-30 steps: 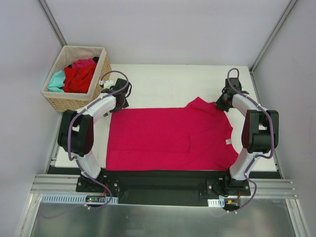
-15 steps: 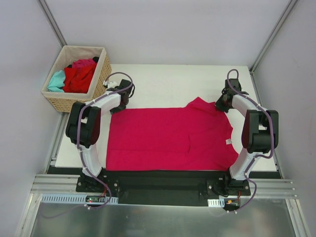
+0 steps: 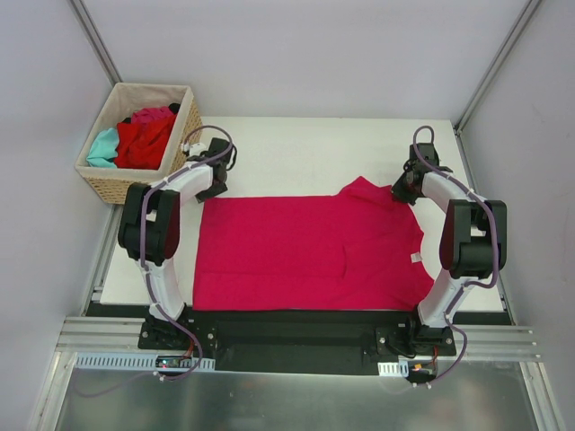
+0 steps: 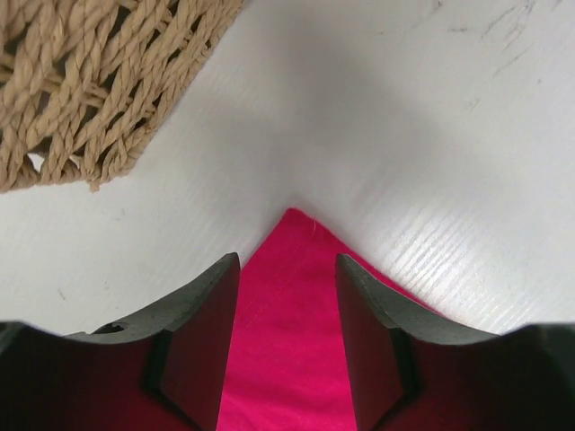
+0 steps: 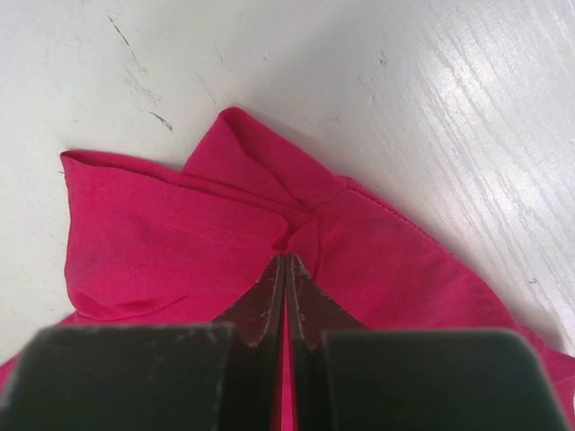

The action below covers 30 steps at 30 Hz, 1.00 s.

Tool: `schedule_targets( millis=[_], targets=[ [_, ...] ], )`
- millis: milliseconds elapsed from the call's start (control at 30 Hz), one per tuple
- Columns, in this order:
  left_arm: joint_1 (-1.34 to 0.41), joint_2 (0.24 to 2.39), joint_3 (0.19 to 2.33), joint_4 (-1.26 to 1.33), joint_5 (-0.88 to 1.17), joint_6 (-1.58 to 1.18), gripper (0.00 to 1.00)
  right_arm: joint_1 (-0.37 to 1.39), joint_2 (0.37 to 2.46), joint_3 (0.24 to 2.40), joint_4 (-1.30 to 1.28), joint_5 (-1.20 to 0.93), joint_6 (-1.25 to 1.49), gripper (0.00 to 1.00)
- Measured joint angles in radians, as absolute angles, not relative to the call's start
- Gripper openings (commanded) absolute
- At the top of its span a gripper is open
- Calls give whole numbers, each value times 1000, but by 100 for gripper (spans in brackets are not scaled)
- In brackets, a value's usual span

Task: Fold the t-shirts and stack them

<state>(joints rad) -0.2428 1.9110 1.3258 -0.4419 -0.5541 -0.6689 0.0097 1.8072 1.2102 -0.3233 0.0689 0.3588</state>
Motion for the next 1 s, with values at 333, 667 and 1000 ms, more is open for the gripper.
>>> schedule_targets(
  millis=[333,667,1000],
  targets=[
    [-155,1925,1327,-409,-414,-658,58,10,1807,1206,-318,66,359,1],
    [-157,1931,1327,-397,-366,-657,54,10,1807,1206,-318,66,359,1],
    [-150,1951,1327,-395,-340,-662,36,10,1807,1205,-318,66,359,1]
  ],
)
